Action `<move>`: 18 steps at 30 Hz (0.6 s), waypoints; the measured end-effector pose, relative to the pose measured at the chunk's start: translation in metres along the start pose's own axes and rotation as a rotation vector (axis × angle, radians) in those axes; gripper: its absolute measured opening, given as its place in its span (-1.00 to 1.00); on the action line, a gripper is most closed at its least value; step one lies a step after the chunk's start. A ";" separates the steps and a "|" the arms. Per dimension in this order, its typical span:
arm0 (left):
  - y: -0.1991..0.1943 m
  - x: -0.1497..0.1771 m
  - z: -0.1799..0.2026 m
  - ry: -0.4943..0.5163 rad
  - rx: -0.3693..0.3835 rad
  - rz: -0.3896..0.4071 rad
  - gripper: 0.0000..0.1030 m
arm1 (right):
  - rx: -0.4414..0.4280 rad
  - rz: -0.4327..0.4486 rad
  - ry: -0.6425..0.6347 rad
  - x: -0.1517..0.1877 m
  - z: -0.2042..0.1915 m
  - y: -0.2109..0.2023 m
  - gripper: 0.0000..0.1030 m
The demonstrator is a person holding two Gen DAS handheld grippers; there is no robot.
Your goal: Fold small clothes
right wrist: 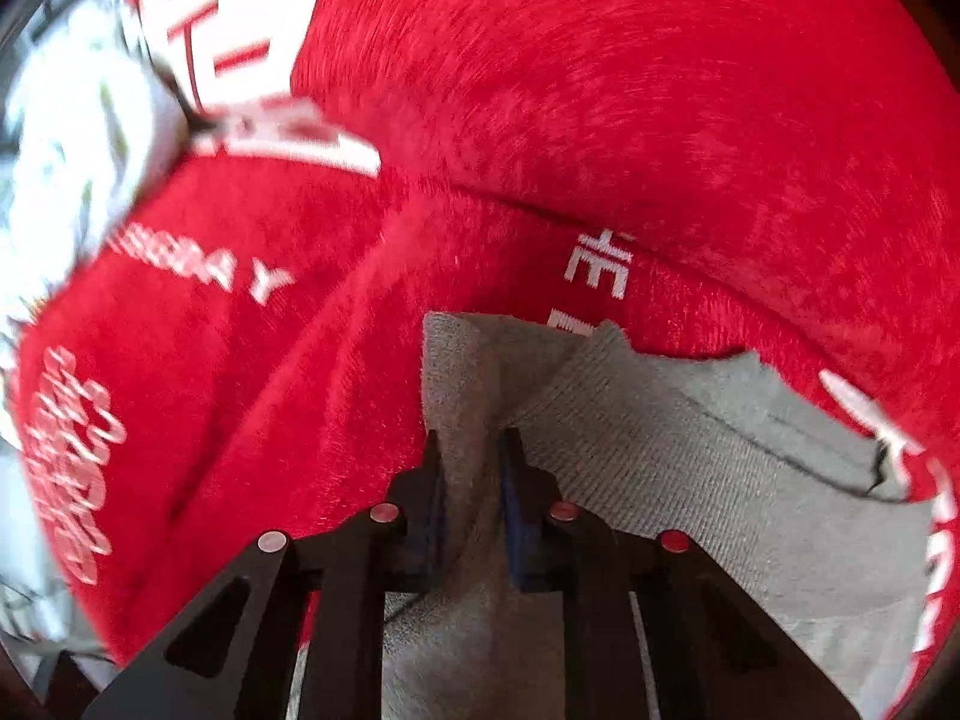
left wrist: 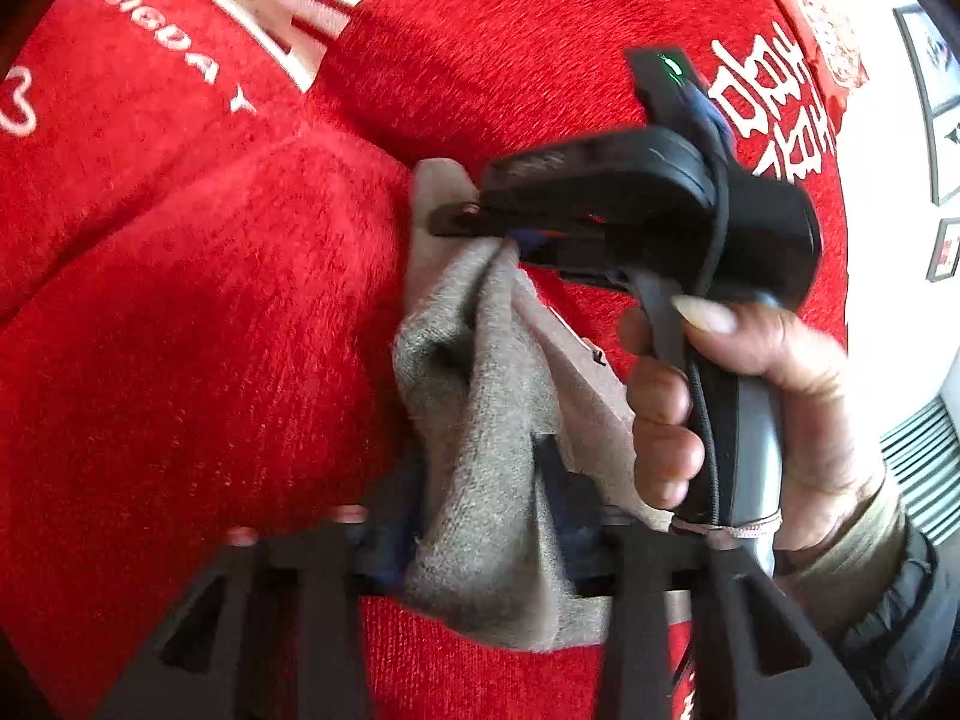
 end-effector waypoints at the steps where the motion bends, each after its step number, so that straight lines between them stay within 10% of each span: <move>1: -0.004 -0.001 0.002 0.018 0.003 0.021 0.35 | -0.042 0.024 0.022 0.001 0.003 -0.006 -0.66; 4: -0.020 -0.007 0.002 0.055 -0.075 0.129 1.00 | -0.172 0.088 0.099 0.005 0.017 -0.024 -0.66; 18: -0.004 -0.004 0.005 0.090 -0.058 0.037 1.00 | -0.472 0.235 0.280 0.015 0.056 -0.057 -0.67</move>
Point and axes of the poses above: each gripper's, at about its wrist camera, not at the fingertips, and y roughly the way its jaws point, z to its right, x to its underside, the point moved 9 cm from there along y, roughly the way its jaws point, and after that the axes turned 1 degree about y, right-handed, at the moved point
